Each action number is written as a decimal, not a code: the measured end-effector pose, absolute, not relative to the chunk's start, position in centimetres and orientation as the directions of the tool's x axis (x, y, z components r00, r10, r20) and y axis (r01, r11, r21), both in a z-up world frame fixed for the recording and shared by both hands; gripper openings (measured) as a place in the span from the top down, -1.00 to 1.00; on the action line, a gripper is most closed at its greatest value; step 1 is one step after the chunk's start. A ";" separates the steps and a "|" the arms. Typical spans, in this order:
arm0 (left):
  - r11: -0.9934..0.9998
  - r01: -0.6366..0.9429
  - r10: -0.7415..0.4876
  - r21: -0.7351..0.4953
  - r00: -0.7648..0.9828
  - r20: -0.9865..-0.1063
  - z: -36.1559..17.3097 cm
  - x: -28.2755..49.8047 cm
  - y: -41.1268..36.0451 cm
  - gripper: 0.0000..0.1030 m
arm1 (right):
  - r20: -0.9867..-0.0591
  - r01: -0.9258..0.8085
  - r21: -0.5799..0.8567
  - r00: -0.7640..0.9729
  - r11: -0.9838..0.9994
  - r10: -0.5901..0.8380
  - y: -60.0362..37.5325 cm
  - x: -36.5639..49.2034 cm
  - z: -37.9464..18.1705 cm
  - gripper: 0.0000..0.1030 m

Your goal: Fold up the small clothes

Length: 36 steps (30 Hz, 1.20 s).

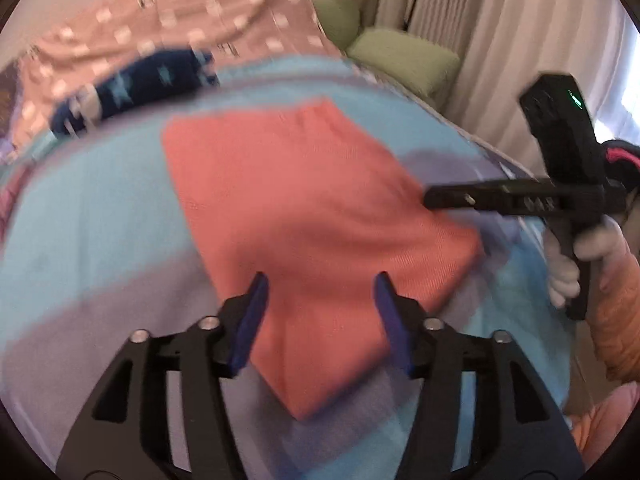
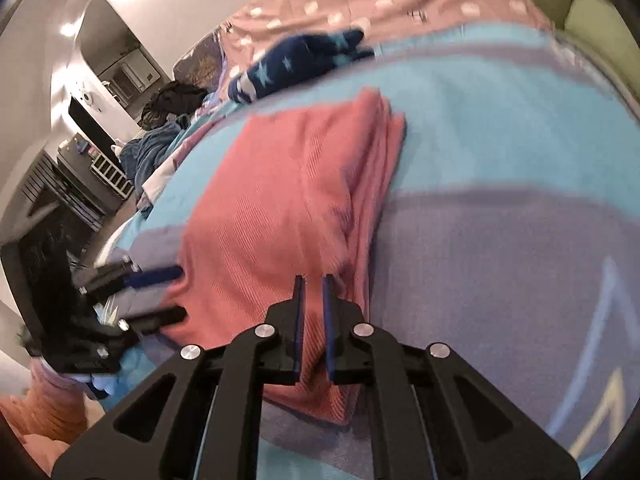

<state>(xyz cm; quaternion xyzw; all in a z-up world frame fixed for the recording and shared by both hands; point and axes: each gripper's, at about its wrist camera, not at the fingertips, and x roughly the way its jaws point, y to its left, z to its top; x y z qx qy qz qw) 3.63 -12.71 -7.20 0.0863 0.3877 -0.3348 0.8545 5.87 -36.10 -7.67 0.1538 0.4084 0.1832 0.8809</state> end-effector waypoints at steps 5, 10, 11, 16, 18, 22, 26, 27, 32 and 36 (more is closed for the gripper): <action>0.790 0.602 -0.498 -0.119 0.517 -0.696 -5.9 9.2 -14.0 -0.36 | -0.625 -0.215 0.417 0.638 0.883 0.450 -36.3 9.9 -5.8 0.80; 0.875 0.456 -0.384 -0.161 0.452 -0.805 -11.5 13.2 -13.7 -0.72 | -0.708 -0.126 0.442 0.559 0.888 0.432 -37.1 13.5 -11.2 0.64; 0.865 0.450 -0.434 -0.221 0.450 -0.781 -11.8 13.3 -12.8 -0.73 | -0.693 -0.135 0.460 0.563 0.878 0.450 -37.4 13.5 -11.2 0.63; 0.855 0.464 -0.452 -0.232 0.448 -0.771 -11.8 13.2 -12.6 -0.73 | -0.720 -0.053 0.440 0.576 0.896 0.388 -39.6 12.4 -10.4 0.09; 0.856 0.467 -0.448 -0.222 0.453 -0.771 -11.8 12.9 -12.6 -0.73 | -0.701 -0.052 0.460 0.591 0.886 0.399 -40.1 11.6 -10.0 -0.01; 0.851 0.465 -0.463 -0.242 0.450 -0.764 -12.2 12.9 -12.3 -0.73 | -0.688 -0.024 0.549 0.554 0.835 0.468 -41.5 11.6 -11.0 -0.30; 0.847 0.465 -0.475 -0.257 0.447 -0.758 -12.2 12.7 -11.9 -0.73 | -0.692 -0.038 0.560 0.529 0.828 0.492 -41.4 11.2 -11.4 -0.39; 0.845 0.464 -0.480 -0.264 0.443 -0.757 -12.2 12.7 -11.9 -0.74 | -0.693 -0.049 0.554 0.526 0.831 0.493 -41.2 11.1 -11.3 -0.46; 0.834 0.469 -0.503 -0.290 0.431 -0.750 -12.4 12.8 -11.7 -0.77 | -0.710 -0.122 0.512 0.498 0.851 0.498 -39.4 11.8 -11.2 -0.52; 0.825 0.480 -0.514 -0.297 0.420 -0.748 -12.4 12.9 -11.9 -0.80 | -0.723 -0.175 0.478 0.479 0.861 0.498 -37.9 13.4 -11.3 -0.52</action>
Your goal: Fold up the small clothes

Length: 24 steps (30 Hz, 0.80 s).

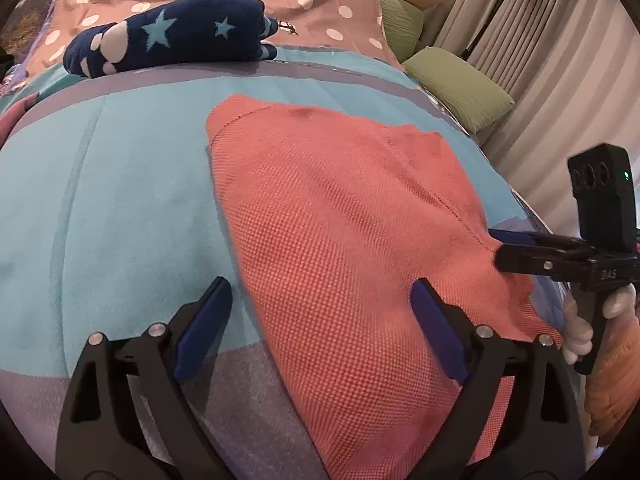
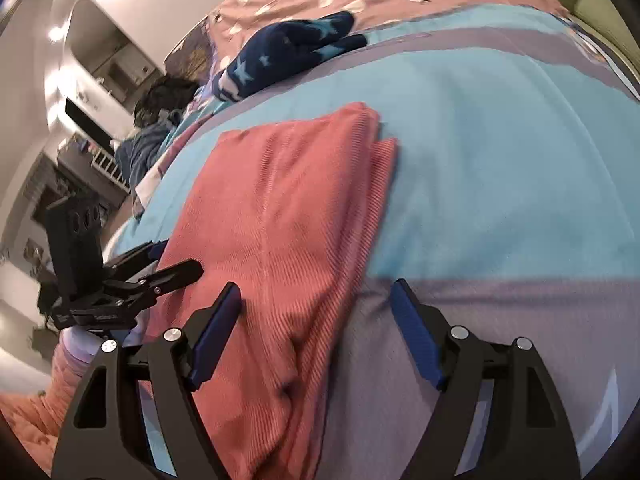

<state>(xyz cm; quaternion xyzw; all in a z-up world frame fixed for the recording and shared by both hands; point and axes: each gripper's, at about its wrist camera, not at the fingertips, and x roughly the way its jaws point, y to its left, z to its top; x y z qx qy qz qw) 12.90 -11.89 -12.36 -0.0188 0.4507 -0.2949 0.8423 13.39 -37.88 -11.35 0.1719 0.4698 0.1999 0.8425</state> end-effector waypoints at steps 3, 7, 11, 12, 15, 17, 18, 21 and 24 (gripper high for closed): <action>0.815 0.493 -0.524 -0.304 0.406 -0.749 -12.4 13.4 -12.1 -0.81 | -0.720 -0.196 0.476 0.473 0.857 0.508 -37.2 14.9 -11.7 -0.52; 0.799 0.513 -0.541 -0.314 0.385 -0.748 -12.4 14.2 -12.4 -0.81 | -0.721 -0.220 0.455 0.477 0.863 0.502 -36.2 16.3 -11.9 -0.48; 0.775 0.526 -0.576 -0.349 0.362 -0.733 -12.5 15.5 -12.6 -0.81 | -0.710 -0.221 0.471 0.480 0.854 0.515 -36.3 16.7 -12.0 -0.40; 0.773 0.527 -0.580 -0.352 0.362 -0.730 -12.5 15.6 -12.7 -0.80 | -0.705 -0.217 0.479 0.482 0.851 0.520 -36.5 16.6 -12.0 -0.37; 0.779 0.531 -0.569 -0.335 0.371 -0.734 -12.5 15.4 -13.0 -0.79 | -0.695 -0.202 0.495 0.492 0.845 0.524 -36.8 16.3 -12.1 -0.29; 0.785 0.532 -0.555 -0.316 0.378 -0.741 -12.4 15.2 -13.3 -0.78 | -0.701 -0.186 0.498 0.489 0.847 0.519 -36.9 15.8 -11.9 -0.25; 0.790 0.530 -0.547 -0.309 0.381 -0.745 -12.3 15.0 -13.3 -0.76 | -0.704 -0.180 0.501 0.483 0.846 0.520 -37.0 15.5 -11.8 -0.22; 0.793 0.515 -0.548 -0.325 0.371 -0.750 -12.0 14.5 -12.8 -0.68 | -0.713 -0.175 0.507 0.464 0.844 0.525 -37.5 13.9 -11.5 -0.21; 0.784 0.517 -0.561 -0.343 0.355 -0.748 -12.0 13.8 -12.3 -0.64 | -0.709 -0.178 0.526 0.448 0.831 0.545 -38.0 12.6 -11.6 -0.21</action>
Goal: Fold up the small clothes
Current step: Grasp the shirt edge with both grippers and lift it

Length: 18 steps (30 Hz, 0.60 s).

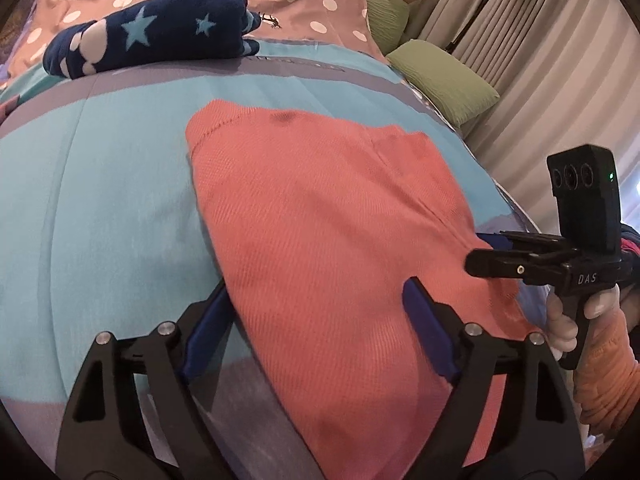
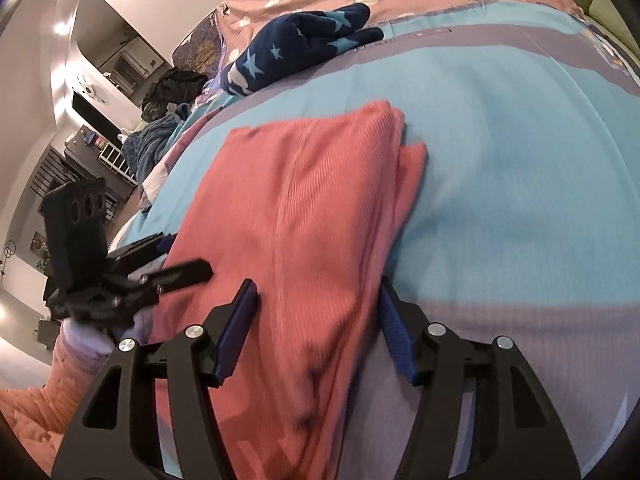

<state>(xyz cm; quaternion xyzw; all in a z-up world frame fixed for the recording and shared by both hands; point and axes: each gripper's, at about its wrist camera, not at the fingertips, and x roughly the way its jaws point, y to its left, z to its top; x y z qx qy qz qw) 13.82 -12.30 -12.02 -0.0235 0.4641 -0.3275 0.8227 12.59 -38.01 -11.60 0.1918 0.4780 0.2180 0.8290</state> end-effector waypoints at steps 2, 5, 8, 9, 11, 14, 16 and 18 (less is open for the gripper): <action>0.786 0.510 -0.561 -0.350 0.350 -0.750 -12.1 14.1 -12.3 -0.60 | -0.703 -0.161 0.548 0.443 0.821 0.557 -38.1 12.8 -11.9 -0.21; 0.782 0.513 -0.568 -0.354 0.353 -0.743 -12.3 15.3 -13.0 -0.48 | -0.688 -0.179 0.545 0.462 0.819 0.559 -37.3 14.7 -12.4 -0.22; 0.799 0.482 -0.554 -0.360 0.357 -0.752 -12.0 16.2 -13.6 -0.07 | -0.667 -0.132 0.579 0.491 0.804 0.561 -37.3 16.3 -12.6 -0.03; 0.805 0.476 -0.545 -0.354 0.357 -0.759 -11.7 16.2 -13.9 0.02 | -0.666 -0.110 0.590 0.494 0.800 0.559 -37.3 16.4 -12.5 0.17; 0.826 0.479 -0.504 -0.297 0.394 -0.768 -10.3 15.6 -14.4 0.34 | -0.647 -0.100 0.599 0.525 0.795 0.554 -37.4 15.6 -11.4 0.42; 0.812 0.491 -0.537 -0.314 0.420 -0.731 -7.7 15.2 -14.5 0.44 | -0.609 -0.119 0.594 0.580 0.796 0.541 -37.9 14.2 -9.1 0.54; 0.806 0.509 -0.547 -0.301 0.449 -0.706 -5.8 14.9 -15.0 0.44 | -0.575 -0.141 0.571 0.634 0.809 0.517 -38.5 13.2 -7.0 0.54; 0.790 0.544 -0.566 -0.281 0.474 -0.675 -3.4 14.6 -16.3 0.44 | -0.542 -0.156 0.534 0.691 0.831 0.478 -39.3 12.2 -4.5 0.54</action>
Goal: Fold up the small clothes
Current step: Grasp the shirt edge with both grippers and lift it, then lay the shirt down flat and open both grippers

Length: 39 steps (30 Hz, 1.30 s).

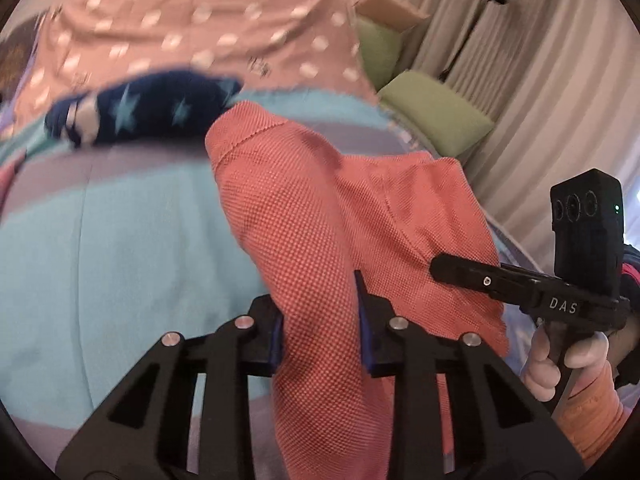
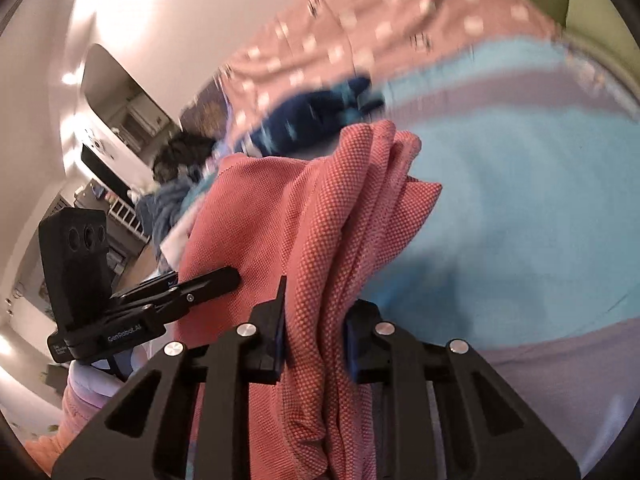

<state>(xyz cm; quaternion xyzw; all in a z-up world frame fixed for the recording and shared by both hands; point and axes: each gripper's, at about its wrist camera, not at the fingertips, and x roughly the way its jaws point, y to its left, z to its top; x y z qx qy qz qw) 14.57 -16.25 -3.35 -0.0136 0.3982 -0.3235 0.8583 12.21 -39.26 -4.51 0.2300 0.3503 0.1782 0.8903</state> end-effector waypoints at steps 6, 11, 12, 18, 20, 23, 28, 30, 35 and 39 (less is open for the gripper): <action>0.743 0.633 -0.609 -0.216 0.506 -0.611 3.4 15.6 -21.2 0.44 | -0.465 -0.154 0.487 0.788 0.860 0.404 -43.9 12.2 1.8 0.54; 0.719 0.673 -0.632 -0.174 0.528 -0.567 7.3 19.3 -25.6 0.44 | -0.397 -0.192 0.415 0.841 0.889 0.367 -47.7 14.9 5.9 0.54; 0.717 0.675 -0.635 -0.173 0.531 -0.561 7.6 20.1 -26.3 0.44 | -0.395 -0.193 0.410 0.843 0.891 0.364 -48.3 15.5 6.3 0.54; 0.726 0.674 -0.621 -0.136 0.558 -0.551 8.7 27.6 -29.8 0.44 | -0.418 -0.164 0.367 0.850 0.916 0.320 -51.7 22.4 7.8 0.55; 0.733 0.671 -0.608 -0.111 0.573 -0.549 8.3 30.4 -31.0 0.44 | -0.422 -0.156 0.361 0.852 0.919 0.311 -52.5 25.2 7.4 0.55; 0.746 0.660 -0.591 -0.095 0.589 -0.552 7.1 34.0 -32.2 0.44 | -0.433 -0.132 0.373 0.851 0.918 0.298 -53.7 29.0 5.9 0.55; 0.783 0.614 -0.538 -0.101 0.587 -0.605 2.7 41.0 -34.5 0.44 | -0.501 -0.077 0.369 0.823 0.926 0.268 -53.3 36.1 2.4 0.55; 0.796 0.598 -0.514 -0.093 0.587 -0.626 0.7 43.5 -35.1 0.43 | -0.525 -0.066 0.356 0.811 0.932 0.258 -52.8 38.3 1.0 0.55; 0.844 0.535 -0.416 -0.042 0.602 -0.682 -5.6 48.4 -35.2 0.04 | -0.640 0.090 0.247 0.763 0.965 0.093 -52.3 42.6 -5.7 0.13; 0.850 0.525 -0.360 -0.041 0.522 -0.773 -12.3 49.1 -33.7 0.06 | -0.705 0.107 0.273 0.699 0.956 0.123 -52.1 41.4 -11.7 0.13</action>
